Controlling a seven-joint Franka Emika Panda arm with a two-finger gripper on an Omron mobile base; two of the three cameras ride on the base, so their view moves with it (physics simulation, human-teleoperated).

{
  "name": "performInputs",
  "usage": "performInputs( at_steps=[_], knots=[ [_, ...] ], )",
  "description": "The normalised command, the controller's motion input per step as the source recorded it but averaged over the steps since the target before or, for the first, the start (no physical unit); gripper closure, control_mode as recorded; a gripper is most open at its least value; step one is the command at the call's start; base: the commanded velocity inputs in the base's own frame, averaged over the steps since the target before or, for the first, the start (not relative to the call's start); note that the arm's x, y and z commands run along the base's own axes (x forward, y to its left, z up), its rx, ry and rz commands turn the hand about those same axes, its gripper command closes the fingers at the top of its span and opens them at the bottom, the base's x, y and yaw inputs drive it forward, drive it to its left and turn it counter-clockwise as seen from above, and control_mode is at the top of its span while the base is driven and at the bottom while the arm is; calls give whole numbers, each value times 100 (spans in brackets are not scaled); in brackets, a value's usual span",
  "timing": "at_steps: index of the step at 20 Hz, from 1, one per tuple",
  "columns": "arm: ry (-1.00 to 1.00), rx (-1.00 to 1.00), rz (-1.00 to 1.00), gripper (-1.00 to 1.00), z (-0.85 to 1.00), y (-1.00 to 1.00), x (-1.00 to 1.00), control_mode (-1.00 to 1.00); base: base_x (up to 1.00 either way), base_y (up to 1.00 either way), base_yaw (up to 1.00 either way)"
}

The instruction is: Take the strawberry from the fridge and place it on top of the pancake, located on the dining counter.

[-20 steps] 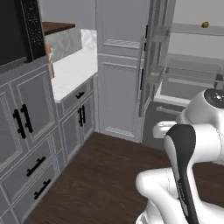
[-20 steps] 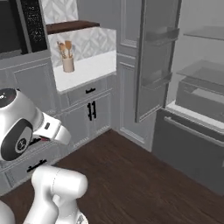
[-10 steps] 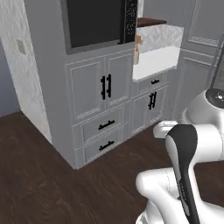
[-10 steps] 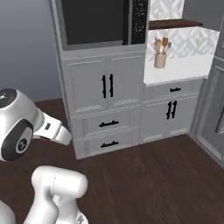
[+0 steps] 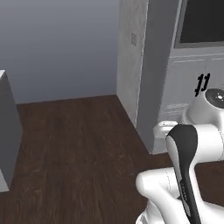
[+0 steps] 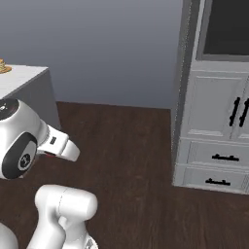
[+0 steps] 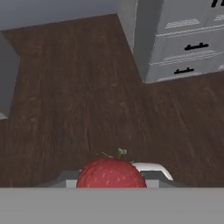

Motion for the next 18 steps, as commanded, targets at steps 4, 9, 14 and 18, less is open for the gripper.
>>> performInputs(
  at_steps=[4,9,14,18],
  knots=[
    [0,0,0,100,0,0,0,100,16,68,48],
    [0,0,0,100,0,0,0,100,97,36,13],
    [0,0,0,100,0,0,0,100,100,67,-1],
    [0,0,0,100,0,0,0,100,100,92,-4]
  ],
)
